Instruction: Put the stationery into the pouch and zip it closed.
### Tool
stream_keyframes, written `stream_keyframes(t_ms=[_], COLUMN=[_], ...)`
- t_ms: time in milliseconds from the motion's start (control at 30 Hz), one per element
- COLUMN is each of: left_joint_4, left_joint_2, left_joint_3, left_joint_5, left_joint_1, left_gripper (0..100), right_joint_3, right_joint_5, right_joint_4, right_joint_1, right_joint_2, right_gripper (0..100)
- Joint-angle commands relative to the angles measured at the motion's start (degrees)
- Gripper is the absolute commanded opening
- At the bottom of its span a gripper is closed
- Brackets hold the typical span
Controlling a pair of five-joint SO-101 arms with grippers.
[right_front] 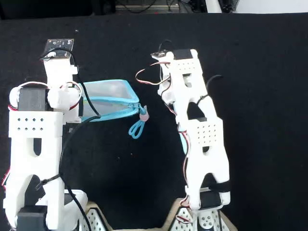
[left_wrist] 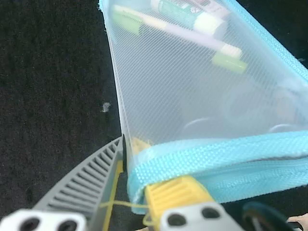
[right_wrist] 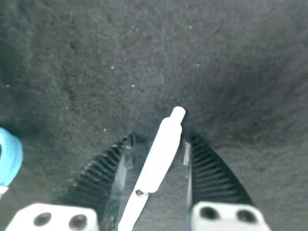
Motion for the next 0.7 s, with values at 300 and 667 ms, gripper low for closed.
stream_keyframes(t_ms=[300, 667], left_joint_4=[0.0, 0.0], left_joint_2=[0.7, 0.7], left_joint_3=[0.8, 0.8], left_joint_5=[0.5, 0.5], left_joint_1=[0.1, 0.1], left_gripper=[3, 3], right_joint_3=[0.3, 14.1], right_joint_5=[-8.7, -11.5], right_joint_4=[1.6, -7.3], right_joint_1=[2.6, 5.2], right_joint_2=[-7.9, -18.2], right_gripper=[1.0, 1.0])
